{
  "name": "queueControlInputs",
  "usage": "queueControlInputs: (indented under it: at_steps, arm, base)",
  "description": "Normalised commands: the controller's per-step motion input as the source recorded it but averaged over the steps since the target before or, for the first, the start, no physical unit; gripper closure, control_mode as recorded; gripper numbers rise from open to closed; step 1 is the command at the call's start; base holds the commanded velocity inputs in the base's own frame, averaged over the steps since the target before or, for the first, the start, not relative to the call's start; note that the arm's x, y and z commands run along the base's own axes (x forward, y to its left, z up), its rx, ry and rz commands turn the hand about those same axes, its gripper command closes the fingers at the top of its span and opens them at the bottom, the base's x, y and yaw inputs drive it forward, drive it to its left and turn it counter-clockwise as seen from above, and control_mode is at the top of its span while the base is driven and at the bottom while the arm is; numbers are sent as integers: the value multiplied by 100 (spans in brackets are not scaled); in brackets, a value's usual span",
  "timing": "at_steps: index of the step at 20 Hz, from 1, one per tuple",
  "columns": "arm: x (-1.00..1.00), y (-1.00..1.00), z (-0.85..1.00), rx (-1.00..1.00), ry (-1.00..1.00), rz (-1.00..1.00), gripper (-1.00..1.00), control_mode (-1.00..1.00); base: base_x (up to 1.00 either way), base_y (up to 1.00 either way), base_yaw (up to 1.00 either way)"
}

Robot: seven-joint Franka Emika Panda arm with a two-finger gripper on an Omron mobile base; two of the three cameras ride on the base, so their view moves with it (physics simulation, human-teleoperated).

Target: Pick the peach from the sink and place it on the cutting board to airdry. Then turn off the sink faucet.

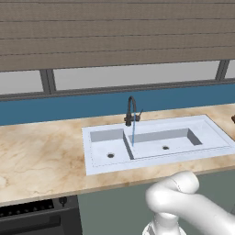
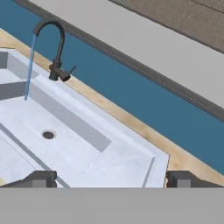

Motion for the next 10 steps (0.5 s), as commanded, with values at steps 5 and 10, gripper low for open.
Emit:
queueControlInputs:
  at_steps: [5,10]
  arm:
    - [-50,51,8,-1,-1,-3,-100,-100]
    - [-48,35,49,0,9,-22,-100,-100]
  base:
    - [0,0,0]
    - [0,0,0]
